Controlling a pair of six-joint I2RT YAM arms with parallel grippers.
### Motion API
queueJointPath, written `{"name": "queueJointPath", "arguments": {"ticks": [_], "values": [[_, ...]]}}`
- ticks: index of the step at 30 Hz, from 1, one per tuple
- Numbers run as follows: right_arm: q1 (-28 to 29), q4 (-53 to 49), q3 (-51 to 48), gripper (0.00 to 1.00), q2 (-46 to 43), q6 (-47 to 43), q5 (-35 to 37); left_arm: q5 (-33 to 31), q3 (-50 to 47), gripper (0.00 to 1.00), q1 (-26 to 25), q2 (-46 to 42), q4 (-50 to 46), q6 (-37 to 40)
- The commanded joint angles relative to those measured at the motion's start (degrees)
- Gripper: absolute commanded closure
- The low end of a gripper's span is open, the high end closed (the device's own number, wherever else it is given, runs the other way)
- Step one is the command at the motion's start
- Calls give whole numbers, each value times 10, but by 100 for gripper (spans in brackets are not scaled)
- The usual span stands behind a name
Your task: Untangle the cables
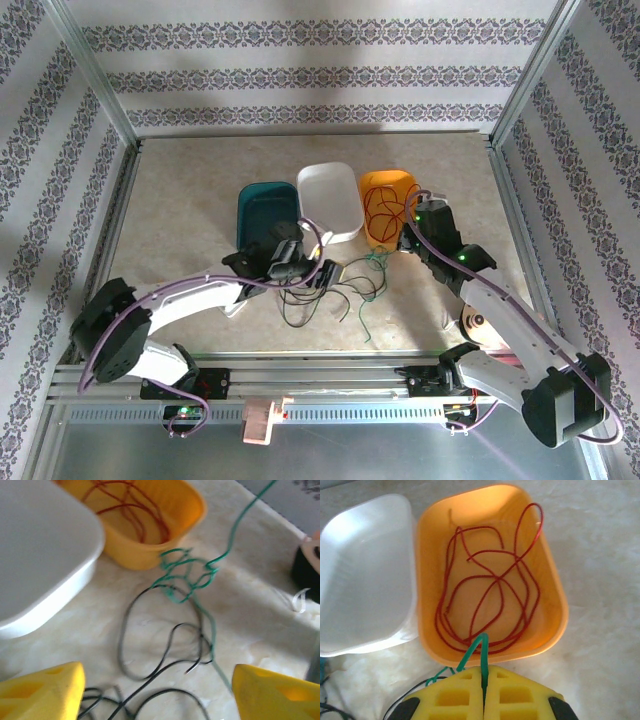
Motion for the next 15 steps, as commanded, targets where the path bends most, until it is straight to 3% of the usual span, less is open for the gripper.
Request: {"name": "queueJointPath", "arguments": {"ticks": [1, 10, 15], "values": [[5, 18, 25, 100, 5, 41, -26, 53, 33, 27, -8, 44, -2, 34], [-7, 3, 63, 100, 25, 62, -101, 73, 99, 38, -10, 132, 16, 68], [-17, 5, 62, 100, 26, 88, -127, 71, 97, 42, -10, 149, 59, 44]]}}
